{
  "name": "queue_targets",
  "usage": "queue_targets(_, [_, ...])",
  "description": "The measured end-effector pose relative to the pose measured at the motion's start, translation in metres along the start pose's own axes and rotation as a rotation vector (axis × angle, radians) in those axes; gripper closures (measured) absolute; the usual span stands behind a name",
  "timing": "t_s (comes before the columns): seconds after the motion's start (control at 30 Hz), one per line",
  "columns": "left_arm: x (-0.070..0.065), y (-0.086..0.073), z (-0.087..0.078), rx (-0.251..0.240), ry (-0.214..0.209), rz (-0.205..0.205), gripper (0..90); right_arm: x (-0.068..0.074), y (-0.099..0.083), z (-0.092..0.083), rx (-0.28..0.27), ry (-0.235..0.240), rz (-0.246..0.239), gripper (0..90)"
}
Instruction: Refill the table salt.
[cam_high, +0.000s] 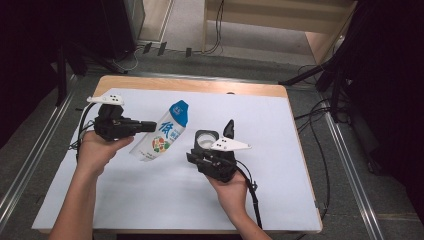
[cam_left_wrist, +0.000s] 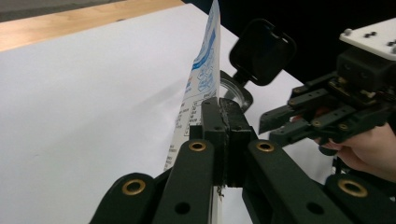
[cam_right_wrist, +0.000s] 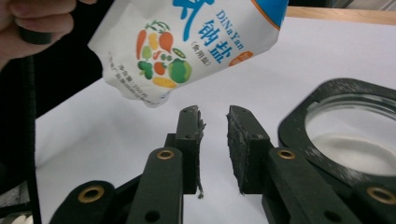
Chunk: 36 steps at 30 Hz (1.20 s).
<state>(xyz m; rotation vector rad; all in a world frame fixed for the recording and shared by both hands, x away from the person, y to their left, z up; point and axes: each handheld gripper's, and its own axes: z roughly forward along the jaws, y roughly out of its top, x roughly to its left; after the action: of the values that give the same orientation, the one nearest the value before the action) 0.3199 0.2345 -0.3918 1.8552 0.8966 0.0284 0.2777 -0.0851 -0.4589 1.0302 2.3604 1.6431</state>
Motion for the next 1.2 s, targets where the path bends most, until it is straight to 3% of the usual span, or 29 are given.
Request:
queue_targets(0.1, [0.009, 0.000, -0.004, -0.008, 0.018, -0.014, 90.0, 0.002, 0.005, 0.004, 0.004, 0.011, 0.008, 73.3])
queue_targets(0.3, [0.027, 0.004, -0.008, -0.027, 0.033, -0.031, 90.0, 0.011, 0.016, 0.012, -0.010, 0.015, -0.021, 73.5])
queue_targets(0.53, [0.057, 0.011, 0.002, -0.043, 0.031, -0.057, 90.0, 0.011, 0.020, 0.015, -0.002, 0.006, -0.036, 73.5])
queue_targets(0.6, [0.063, 0.013, 0.006, -0.036, 0.057, -0.050, 90.0, 0.010, 0.019, 0.015, 0.005, 0.002, -0.037, 73.5])
queue_targets(0.83, [0.079, 0.020, 0.019, -0.041, 0.076, -0.031, 90.0, 0.005, 0.015, 0.010, 0.012, -0.009, -0.034, 73.5])
queue_targets(1.2, [0.095, 0.017, 0.038, -0.017, 0.091, -0.066, 90.0, -0.005, 0.004, 0.003, 0.012, -0.017, -0.003, 73.5])
